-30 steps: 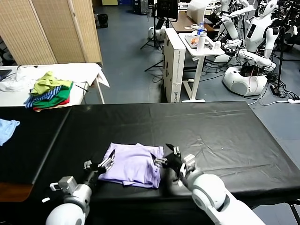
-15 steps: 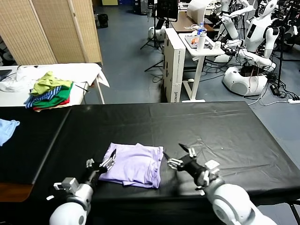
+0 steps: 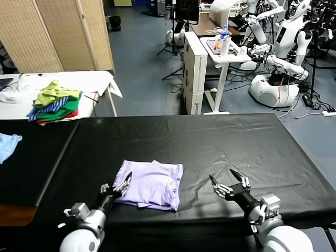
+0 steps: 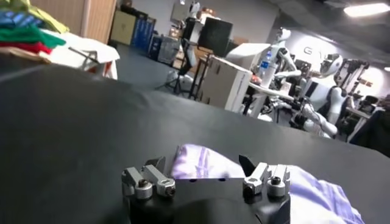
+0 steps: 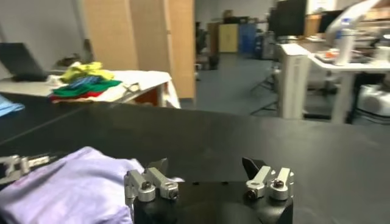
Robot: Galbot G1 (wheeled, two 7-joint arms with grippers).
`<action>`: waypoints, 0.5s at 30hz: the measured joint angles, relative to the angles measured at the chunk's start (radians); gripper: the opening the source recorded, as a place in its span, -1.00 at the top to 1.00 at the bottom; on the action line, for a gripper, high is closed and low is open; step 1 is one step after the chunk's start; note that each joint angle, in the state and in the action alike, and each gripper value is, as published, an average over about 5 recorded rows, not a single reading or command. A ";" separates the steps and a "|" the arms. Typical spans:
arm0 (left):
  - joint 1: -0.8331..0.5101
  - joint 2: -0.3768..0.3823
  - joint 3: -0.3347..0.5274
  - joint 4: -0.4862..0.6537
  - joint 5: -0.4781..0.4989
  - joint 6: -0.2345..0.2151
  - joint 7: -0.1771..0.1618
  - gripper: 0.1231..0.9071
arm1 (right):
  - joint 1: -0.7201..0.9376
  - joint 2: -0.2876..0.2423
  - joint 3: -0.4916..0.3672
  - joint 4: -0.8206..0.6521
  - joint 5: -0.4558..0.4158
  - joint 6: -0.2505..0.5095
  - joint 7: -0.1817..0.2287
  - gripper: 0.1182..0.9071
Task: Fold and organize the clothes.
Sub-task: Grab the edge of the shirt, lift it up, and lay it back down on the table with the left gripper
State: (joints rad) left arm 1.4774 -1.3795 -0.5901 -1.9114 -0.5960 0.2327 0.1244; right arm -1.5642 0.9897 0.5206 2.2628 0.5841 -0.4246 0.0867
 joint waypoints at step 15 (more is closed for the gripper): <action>-0.006 0.007 -0.017 0.029 -0.131 0.025 0.024 -1.00 | -0.013 0.010 0.013 -0.001 -0.007 -0.004 0.002 -1.00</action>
State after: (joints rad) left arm 1.4715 -1.3721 -0.6075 -1.8822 -0.7267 0.2580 0.1483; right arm -1.5772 0.9994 0.5334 2.2621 0.5771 -0.4282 0.0884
